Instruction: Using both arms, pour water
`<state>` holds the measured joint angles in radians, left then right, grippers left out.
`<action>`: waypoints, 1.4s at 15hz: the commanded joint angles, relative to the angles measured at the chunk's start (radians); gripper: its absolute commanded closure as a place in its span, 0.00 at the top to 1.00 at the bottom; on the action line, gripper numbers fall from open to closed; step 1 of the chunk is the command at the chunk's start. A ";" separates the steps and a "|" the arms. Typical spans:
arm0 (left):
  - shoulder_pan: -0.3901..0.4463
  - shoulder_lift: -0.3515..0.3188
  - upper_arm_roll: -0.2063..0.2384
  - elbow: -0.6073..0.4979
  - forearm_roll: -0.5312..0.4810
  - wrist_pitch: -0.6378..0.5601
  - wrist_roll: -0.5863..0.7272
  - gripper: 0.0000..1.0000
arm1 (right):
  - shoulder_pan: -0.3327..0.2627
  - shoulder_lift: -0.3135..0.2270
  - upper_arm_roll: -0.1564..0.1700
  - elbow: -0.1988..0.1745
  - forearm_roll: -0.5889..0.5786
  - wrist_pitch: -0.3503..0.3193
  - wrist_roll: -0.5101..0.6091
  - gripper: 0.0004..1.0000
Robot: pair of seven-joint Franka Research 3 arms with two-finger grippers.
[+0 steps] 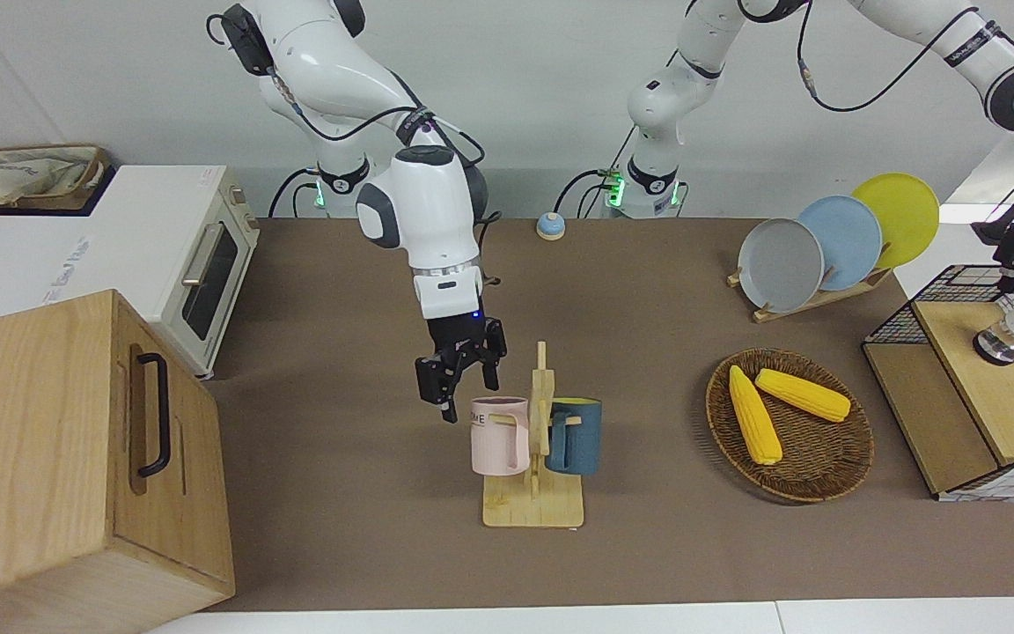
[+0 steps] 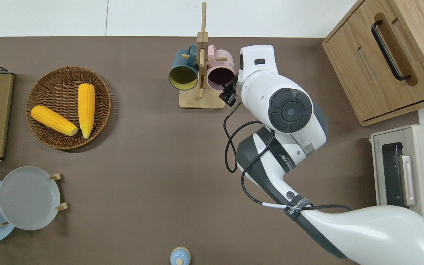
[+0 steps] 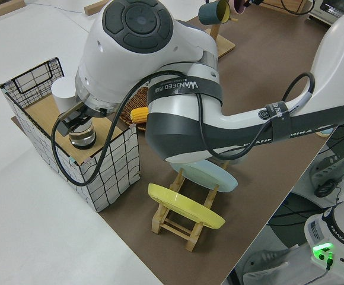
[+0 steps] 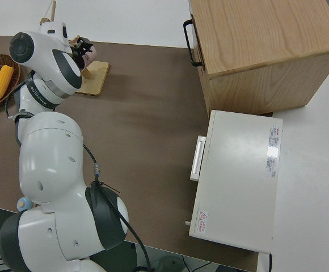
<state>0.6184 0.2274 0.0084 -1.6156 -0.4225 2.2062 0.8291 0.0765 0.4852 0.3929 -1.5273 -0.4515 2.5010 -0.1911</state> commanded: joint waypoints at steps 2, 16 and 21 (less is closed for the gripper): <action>-0.002 0.020 -0.002 -0.006 -0.048 0.071 0.028 0.99 | 0.003 0.027 -0.014 0.036 -0.019 0.024 0.102 0.94; -0.011 0.052 -0.005 -0.040 -0.136 0.181 0.125 1.00 | 0.035 0.038 -0.022 0.052 -0.016 0.024 0.190 0.85; -0.014 0.050 -0.025 -0.078 -0.143 0.237 0.123 1.00 | 0.043 0.038 -0.040 0.053 -0.016 0.024 0.188 0.69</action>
<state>0.6134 0.2882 -0.0134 -1.6589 -0.5370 2.3996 0.9262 0.1149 0.5068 0.3590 -1.4941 -0.4515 2.5136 -0.0239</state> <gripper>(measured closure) 0.000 0.189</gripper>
